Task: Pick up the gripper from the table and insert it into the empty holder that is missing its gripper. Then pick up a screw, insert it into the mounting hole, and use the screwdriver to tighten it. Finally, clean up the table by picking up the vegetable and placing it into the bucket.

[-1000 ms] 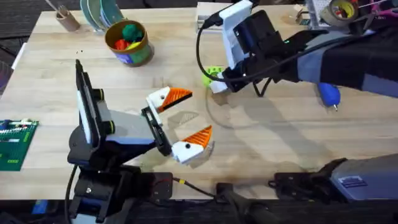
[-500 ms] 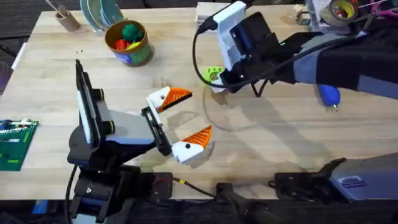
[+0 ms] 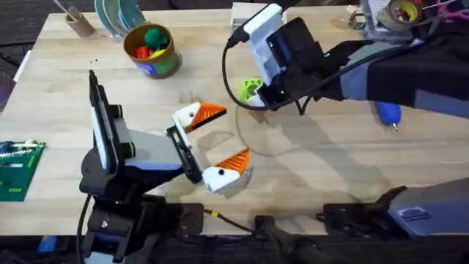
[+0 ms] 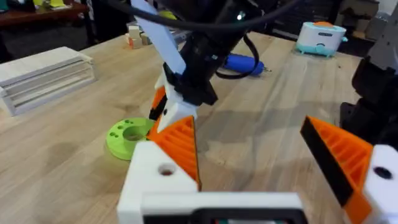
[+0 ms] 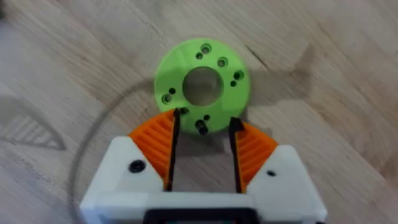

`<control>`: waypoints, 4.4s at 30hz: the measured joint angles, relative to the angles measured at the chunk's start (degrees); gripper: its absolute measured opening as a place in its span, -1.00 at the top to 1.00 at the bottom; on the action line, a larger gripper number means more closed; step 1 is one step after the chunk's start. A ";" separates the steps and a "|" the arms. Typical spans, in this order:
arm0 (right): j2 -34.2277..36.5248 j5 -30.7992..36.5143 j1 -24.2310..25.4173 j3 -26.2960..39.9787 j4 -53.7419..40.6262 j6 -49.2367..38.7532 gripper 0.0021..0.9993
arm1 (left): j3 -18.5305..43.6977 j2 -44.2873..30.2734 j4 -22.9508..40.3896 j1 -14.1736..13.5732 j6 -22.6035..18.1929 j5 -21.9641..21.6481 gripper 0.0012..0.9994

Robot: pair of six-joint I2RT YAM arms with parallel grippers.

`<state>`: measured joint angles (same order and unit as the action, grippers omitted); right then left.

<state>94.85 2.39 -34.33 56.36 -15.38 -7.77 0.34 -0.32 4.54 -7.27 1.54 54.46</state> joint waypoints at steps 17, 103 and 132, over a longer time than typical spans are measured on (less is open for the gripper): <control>0.58 0.35 0.00 0.00 0.11 -0.20 0.67 | 0.00 0.02 0.00 0.00 0.00 0.00 -0.99; -2.33 0.42 -4.24 30.87 -35.81 -11.99 0.99 | 0.00 0.01 0.04 0.00 0.00 0.00 -0.98; 0.06 0.38 -28.06 42.58 -39.45 -11.50 0.99 | 0.01 0.01 0.03 0.00 0.00 0.00 -0.98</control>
<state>94.92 2.77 -62.38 98.94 -54.83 -19.27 0.35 -0.30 4.57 -7.27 1.54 54.46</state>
